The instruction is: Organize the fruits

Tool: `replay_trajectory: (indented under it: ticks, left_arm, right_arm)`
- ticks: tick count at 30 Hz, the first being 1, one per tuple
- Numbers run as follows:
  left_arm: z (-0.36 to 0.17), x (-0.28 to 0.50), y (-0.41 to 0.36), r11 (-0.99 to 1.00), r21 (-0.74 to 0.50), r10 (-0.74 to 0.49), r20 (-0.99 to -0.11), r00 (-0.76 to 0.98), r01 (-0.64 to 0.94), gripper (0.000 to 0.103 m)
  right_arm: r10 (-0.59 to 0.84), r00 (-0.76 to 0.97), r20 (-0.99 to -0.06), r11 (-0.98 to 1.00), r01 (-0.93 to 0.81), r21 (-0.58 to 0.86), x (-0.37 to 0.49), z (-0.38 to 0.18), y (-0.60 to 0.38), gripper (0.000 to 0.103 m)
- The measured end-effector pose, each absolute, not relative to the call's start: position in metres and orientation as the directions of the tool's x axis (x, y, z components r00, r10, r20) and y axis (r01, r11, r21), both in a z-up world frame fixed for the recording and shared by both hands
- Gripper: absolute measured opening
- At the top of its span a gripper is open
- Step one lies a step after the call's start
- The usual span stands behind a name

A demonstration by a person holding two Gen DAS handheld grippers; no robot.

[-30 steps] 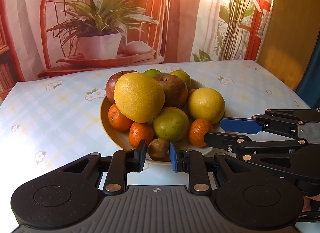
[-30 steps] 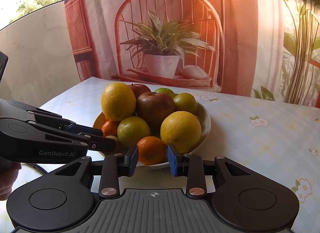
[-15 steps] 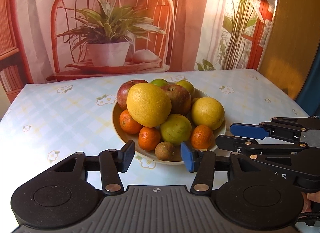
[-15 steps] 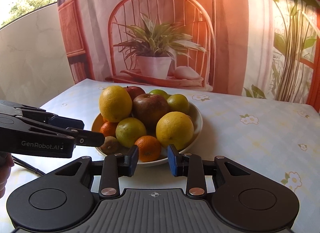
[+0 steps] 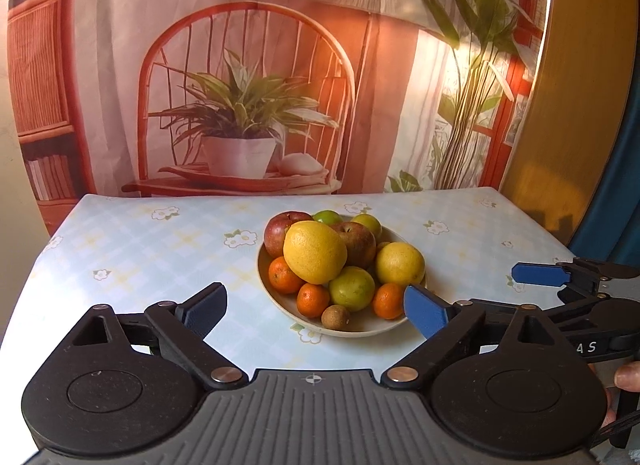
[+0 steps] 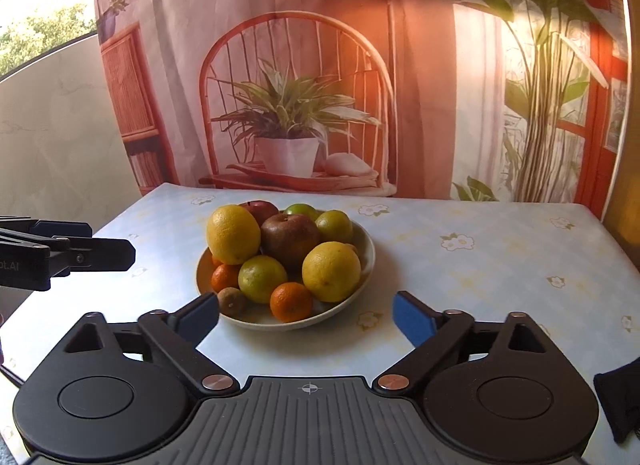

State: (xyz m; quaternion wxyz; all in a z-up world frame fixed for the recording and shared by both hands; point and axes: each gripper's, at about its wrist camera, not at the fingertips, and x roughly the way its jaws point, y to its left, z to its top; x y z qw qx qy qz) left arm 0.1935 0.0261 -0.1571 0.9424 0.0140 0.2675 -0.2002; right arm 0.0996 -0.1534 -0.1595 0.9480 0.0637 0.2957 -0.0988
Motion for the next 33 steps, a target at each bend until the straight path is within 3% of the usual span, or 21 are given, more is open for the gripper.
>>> replay_trajectory:
  ticks: [17,33]
  left_arm:
    - [-0.109,0.124,0.048,0.925,-0.112,-0.374,-0.437,0.818,0.362,0.100]
    - [-0.100,0.105,0.054,0.936,-0.113,-0.348,-0.407,0.845,0.332,0.100]
  right_arm:
    - [-0.197,0.823,-0.534,0.966,0.257,0.040,0.052,-0.103,-0.120,0.102]
    - [-0.200,0.821,-0.535,0.963,0.265,0.048,0.043,-0.094,-0.111,0.102]
